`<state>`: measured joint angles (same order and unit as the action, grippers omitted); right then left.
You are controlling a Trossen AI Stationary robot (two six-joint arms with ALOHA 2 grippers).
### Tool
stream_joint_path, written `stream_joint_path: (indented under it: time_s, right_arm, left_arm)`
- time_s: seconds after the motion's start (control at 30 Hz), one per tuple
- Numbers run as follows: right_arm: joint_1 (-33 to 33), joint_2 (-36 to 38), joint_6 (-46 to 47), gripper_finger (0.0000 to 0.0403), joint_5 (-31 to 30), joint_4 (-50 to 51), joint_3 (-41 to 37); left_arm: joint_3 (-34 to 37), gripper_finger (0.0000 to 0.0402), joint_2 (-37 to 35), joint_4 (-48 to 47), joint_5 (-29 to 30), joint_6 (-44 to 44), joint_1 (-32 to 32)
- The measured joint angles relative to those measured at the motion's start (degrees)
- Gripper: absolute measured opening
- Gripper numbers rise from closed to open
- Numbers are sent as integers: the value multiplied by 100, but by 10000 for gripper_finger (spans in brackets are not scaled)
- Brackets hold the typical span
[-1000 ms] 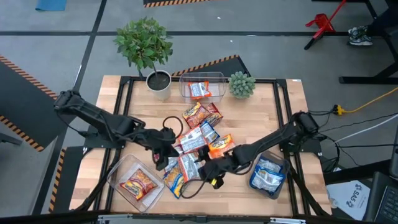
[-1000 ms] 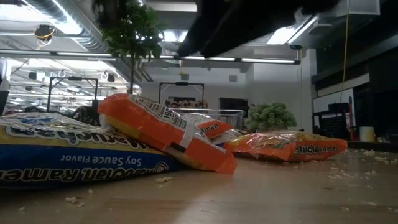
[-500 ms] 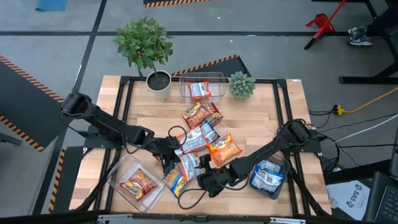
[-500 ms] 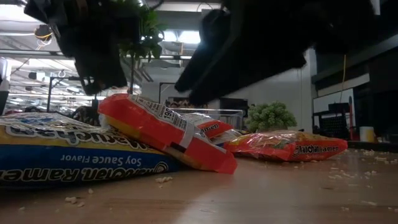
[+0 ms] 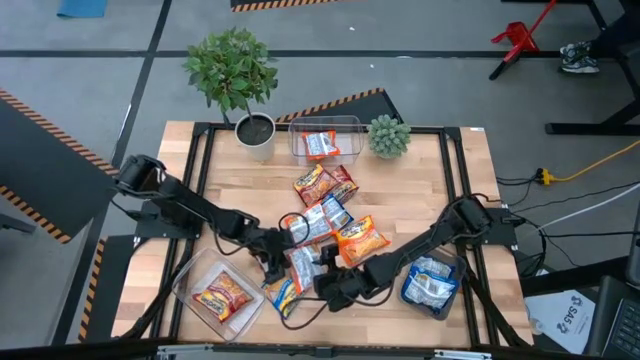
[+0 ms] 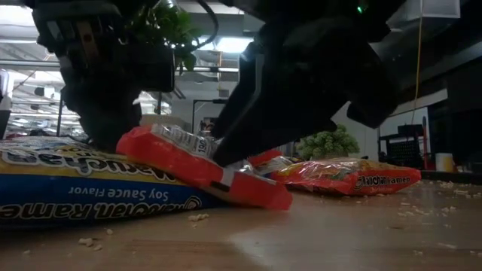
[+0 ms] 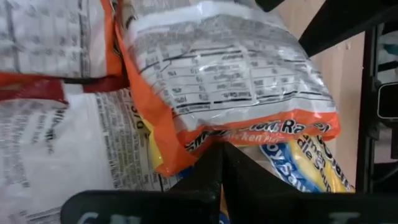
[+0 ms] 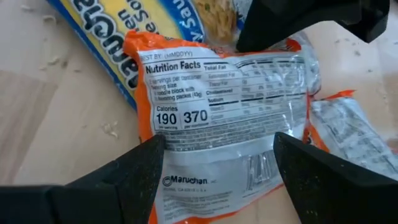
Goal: Sort Maruchan noodles
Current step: Put the orange noodle pack into the top transparent bin
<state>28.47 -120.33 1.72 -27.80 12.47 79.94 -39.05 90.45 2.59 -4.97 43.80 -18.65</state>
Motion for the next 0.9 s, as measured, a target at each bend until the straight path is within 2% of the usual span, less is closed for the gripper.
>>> stream_joint_path:
  time_s: [0.23,0.4,0.5,0.7,0.9]
  right_arm:
    - [263,-4,150,289,68,43,122]
    - [472,-21,141,289,-805,350,179]
    - [393,-105,118,289,-1010,411,179]
    - [246,-401,185,289,-391,180,179]
    - [269,-426,433,289,-470,237,179]
  left_arm:
    - [0,0,187,169,-15,91,0]
    - [-1,0,187,234,-11,104,0]
    - [-2,0,187,406,-11,115,0]
    - [-4,0,187,503,-14,219,39]
    - [-4,0,187,533,32,181,109]
